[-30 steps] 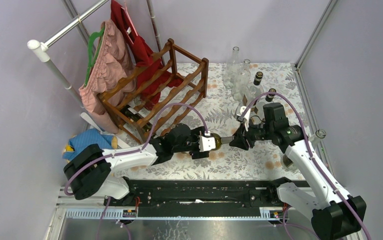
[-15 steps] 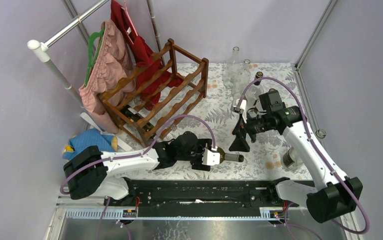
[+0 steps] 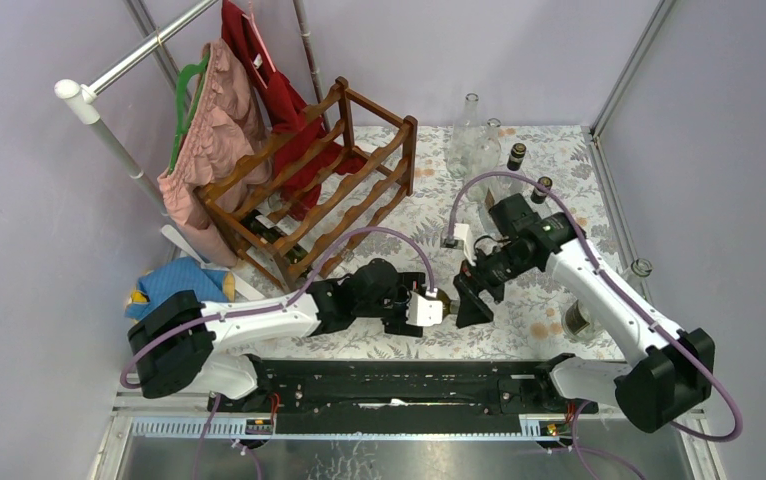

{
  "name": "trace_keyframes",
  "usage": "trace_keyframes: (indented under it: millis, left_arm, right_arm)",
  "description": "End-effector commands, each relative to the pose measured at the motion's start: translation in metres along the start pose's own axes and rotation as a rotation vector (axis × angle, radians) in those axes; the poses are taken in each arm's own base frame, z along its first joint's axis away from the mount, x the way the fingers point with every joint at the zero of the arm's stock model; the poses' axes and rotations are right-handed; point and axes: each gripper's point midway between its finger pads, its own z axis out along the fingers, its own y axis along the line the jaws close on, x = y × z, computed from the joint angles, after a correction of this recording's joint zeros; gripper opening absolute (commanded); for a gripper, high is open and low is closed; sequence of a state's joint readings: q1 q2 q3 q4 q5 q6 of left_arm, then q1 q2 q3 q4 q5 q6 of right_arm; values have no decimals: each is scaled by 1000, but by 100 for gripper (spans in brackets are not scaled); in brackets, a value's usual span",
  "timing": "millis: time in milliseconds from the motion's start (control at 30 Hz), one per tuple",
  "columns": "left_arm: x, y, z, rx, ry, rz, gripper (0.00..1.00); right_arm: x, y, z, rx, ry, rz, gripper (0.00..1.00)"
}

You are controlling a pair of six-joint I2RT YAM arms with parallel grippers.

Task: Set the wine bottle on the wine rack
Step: Pick up the wine bottle from the center of the board.

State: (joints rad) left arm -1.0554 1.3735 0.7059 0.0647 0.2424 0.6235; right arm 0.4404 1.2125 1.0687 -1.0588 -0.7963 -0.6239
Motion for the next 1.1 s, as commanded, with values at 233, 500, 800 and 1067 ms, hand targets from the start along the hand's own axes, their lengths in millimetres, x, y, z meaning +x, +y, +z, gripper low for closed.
trace_keyframes:
  millis: [233,500,800,1067]
  left_arm:
    - [-43,38,-3,-124,-101,58,0]
    - [-46,39,-1,-118,-103,55,0]
    - [-49,44,-1,-130,-93,60,0]
    - [-49,45,0,-125,-84,55,0]
  right_arm:
    - [4,-14,22,60,97,82,73]
    - [6,-22,26,83,114,111,59]
    - [9,-23,29,90,121,122,60]
    - [9,-21,29,85,116,120,50]
